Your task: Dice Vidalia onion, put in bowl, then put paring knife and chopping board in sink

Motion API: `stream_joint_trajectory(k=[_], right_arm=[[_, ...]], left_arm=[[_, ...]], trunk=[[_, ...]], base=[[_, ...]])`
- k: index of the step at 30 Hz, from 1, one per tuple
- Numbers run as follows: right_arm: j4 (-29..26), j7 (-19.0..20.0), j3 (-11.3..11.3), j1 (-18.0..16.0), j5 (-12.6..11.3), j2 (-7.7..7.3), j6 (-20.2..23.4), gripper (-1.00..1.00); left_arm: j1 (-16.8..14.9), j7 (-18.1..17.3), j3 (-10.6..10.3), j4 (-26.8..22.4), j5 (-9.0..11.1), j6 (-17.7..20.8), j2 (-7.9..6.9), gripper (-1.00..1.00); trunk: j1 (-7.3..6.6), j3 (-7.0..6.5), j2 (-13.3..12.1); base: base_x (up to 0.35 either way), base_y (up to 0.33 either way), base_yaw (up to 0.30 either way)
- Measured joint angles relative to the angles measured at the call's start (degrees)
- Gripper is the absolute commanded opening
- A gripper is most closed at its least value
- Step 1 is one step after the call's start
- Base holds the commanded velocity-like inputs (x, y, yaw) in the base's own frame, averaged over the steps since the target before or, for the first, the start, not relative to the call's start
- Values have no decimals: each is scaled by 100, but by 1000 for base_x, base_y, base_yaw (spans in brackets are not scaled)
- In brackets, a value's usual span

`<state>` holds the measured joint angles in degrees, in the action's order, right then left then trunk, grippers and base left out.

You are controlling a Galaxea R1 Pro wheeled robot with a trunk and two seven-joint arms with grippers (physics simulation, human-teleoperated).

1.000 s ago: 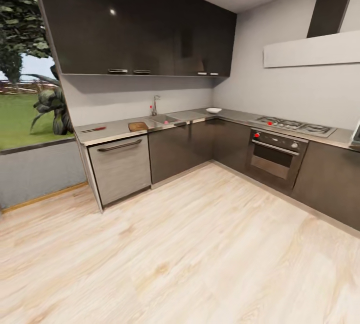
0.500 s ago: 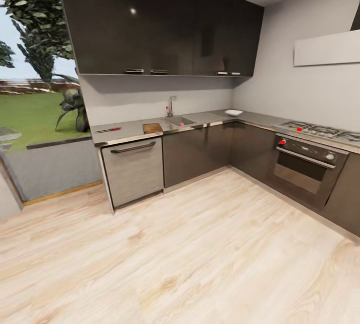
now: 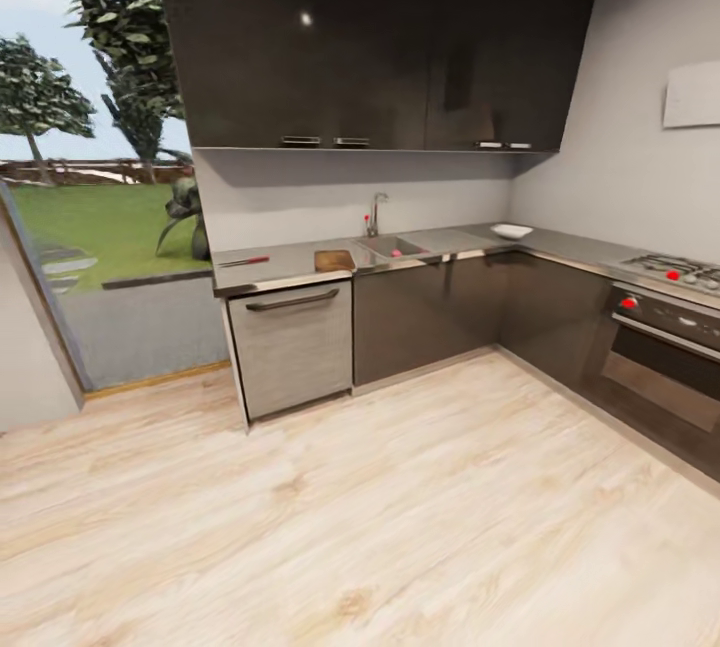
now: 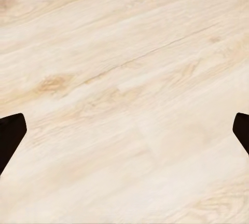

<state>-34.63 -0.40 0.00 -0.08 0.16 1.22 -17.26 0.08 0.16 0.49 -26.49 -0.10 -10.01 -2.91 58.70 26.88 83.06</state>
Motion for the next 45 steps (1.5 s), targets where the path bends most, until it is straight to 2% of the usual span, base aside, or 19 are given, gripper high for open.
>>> stream_joint_trajectory(k=[45], right_arm=[[0, 0, -8, 0, 0, 0, 0, 100]], left_arm=[[0, 0, 7, 35, -6, 0, 0, 100]], trunk=[[0, 0, 0]], base=[[303, -106, 228]])
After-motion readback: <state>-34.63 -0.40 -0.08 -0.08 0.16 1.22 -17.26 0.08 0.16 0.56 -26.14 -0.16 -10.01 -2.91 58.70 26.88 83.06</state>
